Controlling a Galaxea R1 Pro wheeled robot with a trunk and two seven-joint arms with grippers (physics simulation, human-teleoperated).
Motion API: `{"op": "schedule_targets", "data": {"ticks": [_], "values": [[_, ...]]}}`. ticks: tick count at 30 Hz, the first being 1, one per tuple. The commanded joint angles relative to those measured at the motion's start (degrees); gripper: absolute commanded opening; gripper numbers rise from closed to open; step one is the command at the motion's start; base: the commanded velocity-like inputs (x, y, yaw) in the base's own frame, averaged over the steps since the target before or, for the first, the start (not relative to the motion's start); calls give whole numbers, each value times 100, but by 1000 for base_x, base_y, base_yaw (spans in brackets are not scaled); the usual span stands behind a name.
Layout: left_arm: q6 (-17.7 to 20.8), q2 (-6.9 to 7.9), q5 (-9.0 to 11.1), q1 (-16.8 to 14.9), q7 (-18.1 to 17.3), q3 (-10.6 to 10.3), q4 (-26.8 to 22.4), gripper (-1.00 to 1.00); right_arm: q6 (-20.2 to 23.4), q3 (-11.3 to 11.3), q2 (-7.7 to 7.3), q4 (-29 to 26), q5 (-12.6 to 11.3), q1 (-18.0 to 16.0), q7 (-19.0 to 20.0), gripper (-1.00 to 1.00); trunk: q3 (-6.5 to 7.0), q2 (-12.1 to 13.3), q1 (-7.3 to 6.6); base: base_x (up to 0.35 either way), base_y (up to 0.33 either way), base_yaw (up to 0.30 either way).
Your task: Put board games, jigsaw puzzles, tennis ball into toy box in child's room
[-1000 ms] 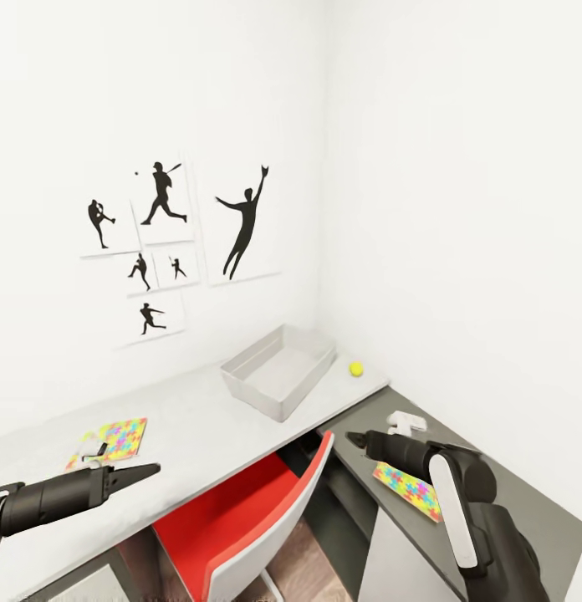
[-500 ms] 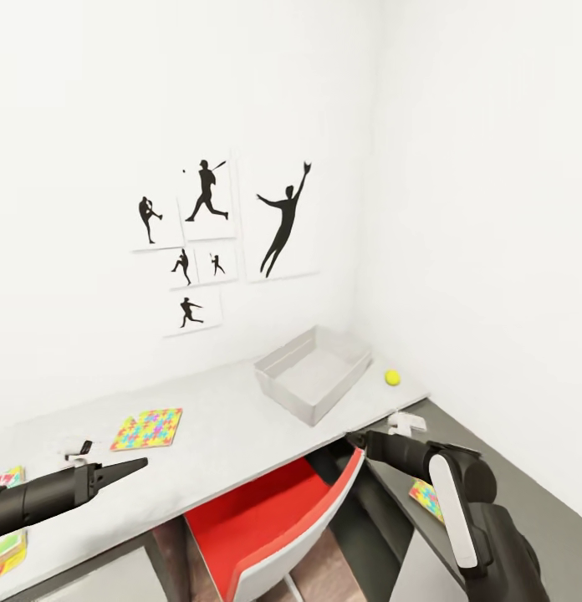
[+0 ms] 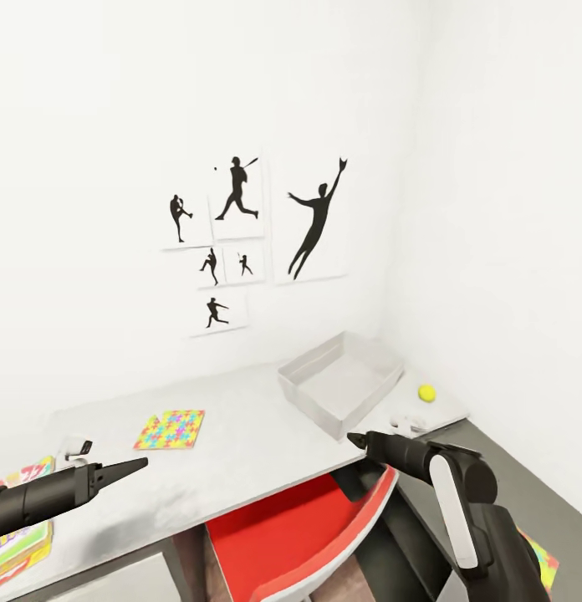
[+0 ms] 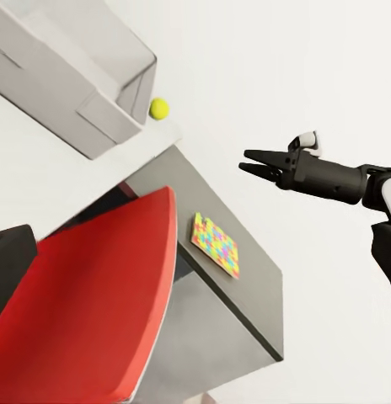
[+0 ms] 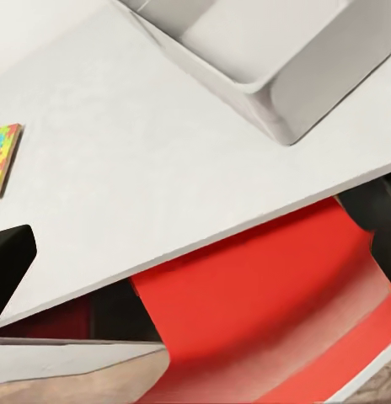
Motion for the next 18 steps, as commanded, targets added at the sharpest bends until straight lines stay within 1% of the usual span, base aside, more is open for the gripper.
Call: {"op": "schedule_targets", "data": {"ticks": [1,8,18], "values": [[60,1,-5,-5,-24,0,0,100,28,-14,6,-4,17,-6,35,100,-13,-12,5,178,0,46],[60,-1,-5,-5,-24,0,0,100,28,-21,0,-4,19,-6,33,100,-15,-12,5,226,0,17],[60,1,-5,-5,-24,0,0,100,31,-23,0,1,19,-5,27,100,-15,-12,5,51,-1,2]]}}
